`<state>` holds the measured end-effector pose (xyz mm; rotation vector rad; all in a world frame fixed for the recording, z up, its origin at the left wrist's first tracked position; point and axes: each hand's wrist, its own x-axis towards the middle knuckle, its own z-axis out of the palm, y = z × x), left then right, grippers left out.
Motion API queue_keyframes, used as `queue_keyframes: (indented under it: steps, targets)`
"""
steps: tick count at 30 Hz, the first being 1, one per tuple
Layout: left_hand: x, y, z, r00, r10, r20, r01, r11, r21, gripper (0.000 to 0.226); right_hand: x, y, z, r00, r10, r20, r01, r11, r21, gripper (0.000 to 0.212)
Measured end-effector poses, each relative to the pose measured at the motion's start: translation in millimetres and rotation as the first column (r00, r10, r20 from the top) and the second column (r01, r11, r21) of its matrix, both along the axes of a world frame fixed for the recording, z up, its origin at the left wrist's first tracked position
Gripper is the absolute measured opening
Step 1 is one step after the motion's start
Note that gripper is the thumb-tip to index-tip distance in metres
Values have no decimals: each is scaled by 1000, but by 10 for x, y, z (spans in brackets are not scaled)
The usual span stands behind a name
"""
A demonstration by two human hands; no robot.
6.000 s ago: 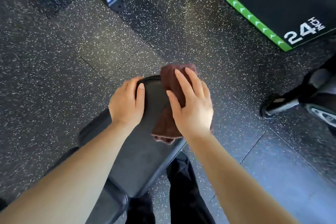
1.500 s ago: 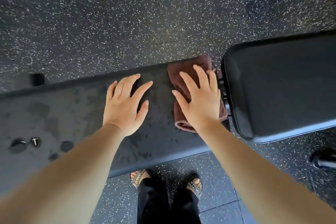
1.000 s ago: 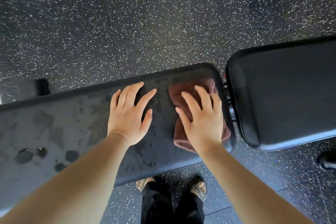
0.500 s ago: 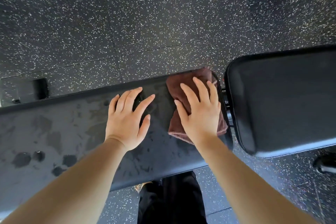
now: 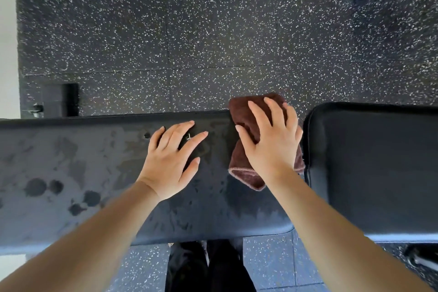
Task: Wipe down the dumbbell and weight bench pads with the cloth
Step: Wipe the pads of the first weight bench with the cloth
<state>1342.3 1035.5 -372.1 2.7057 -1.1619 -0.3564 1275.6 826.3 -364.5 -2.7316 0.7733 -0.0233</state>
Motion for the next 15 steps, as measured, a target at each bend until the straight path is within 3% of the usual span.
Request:
queue_keyframes:
  steps: [6, 10, 15]
  targets:
    - [451, 341, 14, 964, 261, 50, -264, 961, 77, 53, 34, 23, 11, 997, 48, -58, -47, 999, 22, 53]
    - [528, 369, -21, 960, 281, 17, -280, 948, 154, 56, 230, 93, -2, 999, 27, -32, -26, 999, 23, 42]
    - [552, 375, 1, 964, 267, 13, -265, 950, 168, 55, 573, 439, -13, 955, 295, -12, -295, 955, 31, 37]
